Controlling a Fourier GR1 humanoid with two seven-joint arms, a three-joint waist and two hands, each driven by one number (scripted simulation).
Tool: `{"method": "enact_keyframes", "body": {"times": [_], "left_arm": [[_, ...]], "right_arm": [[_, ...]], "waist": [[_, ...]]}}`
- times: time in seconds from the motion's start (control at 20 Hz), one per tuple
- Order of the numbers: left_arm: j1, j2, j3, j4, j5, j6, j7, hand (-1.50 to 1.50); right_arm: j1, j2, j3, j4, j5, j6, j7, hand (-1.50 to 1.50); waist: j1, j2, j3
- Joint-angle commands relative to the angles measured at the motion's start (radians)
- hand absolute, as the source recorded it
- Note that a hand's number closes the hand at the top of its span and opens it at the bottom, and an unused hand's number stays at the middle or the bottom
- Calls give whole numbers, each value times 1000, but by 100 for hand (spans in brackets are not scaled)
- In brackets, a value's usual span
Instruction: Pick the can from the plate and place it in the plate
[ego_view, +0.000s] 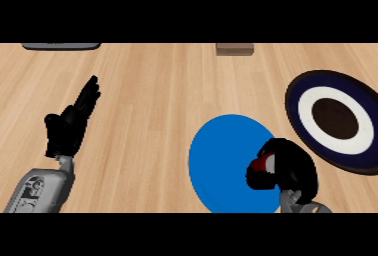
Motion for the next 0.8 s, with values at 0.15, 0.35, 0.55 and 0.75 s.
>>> {"method": "enact_keyframes", "body": {"times": [0.15, 0.35, 0.55, 0.75], "left_arm": [[14, -3, 15, 5, -3, 12, -7, 0], [8, 9, 33, 5, 4, 13, 1, 0], [24, 7, 41, 0, 14, 12, -3, 0], [18, 3, 29, -5, 10, 7, -5, 0]], "right_arm": [[95, -353, -266, 26, -264, 110, -437, 150], [103, -458, -342, 56, -337, 137, -626, 150], [48, -549, -517, 102, -444, 90, -845, 150], [-6, -611, -675, 189, -577, 77, -1063, 150]], "waist": [[-35, 11, 12], [-62, 6, 19], [-56, -2, 20], [-49, 1, 20]]}}
